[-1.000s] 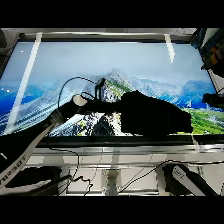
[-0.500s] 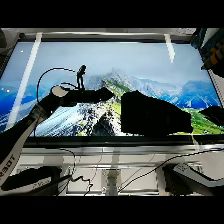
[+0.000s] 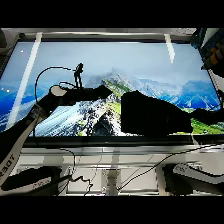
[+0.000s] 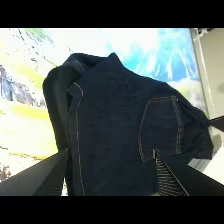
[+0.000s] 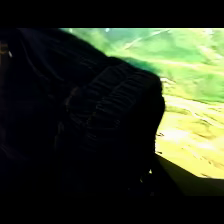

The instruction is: Fold the clothes and pants, and hang the long-sleeved shirts on hangers.

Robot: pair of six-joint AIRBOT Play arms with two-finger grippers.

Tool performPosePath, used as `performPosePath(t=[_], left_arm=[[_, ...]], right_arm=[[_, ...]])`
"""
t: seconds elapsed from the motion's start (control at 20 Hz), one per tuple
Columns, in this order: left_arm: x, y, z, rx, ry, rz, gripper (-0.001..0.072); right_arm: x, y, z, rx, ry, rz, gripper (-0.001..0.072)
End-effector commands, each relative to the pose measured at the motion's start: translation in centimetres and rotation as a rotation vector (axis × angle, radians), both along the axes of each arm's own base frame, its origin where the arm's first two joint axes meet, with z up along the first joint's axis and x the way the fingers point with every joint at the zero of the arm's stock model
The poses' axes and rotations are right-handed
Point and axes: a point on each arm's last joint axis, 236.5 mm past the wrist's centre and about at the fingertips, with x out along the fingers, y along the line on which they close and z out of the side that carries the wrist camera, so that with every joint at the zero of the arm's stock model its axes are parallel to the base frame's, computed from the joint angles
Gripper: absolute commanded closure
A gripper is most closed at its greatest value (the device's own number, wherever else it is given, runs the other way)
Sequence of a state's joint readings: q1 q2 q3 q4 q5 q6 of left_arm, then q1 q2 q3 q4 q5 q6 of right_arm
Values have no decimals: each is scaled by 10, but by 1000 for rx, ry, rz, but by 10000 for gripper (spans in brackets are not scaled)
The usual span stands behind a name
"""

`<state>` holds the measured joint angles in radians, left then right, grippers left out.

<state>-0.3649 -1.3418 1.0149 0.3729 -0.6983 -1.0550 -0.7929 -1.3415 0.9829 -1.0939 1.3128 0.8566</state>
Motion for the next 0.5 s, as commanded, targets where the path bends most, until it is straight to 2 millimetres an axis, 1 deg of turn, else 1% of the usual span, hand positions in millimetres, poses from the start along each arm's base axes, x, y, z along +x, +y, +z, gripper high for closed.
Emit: performPosePath(t=[0.0, 0.05, 0.15, 0.25, 0.35, 0.45], left_arm=[[2, 1, 1, 1, -5, 6, 133], [2, 1, 1, 1, -5, 6, 134], [2, 1, 1, 1, -5, 6, 134], [2, 1, 1, 1, -5, 6, 134], [2, 1, 1, 1, -5, 6, 134], [2, 1, 1, 1, -5, 6, 134]], right_arm=[[2, -1, -34, -53, 88, 32, 94], [5, -8, -39, -73, 91, 1, 95], [16, -20, -43, -98, 75, -64, 96], [25, -24, -45, -74, 80, -95, 96], [24, -11, -50, 23, 135, -88, 97], [13, 7, -60, 129, 224, -71, 97]])
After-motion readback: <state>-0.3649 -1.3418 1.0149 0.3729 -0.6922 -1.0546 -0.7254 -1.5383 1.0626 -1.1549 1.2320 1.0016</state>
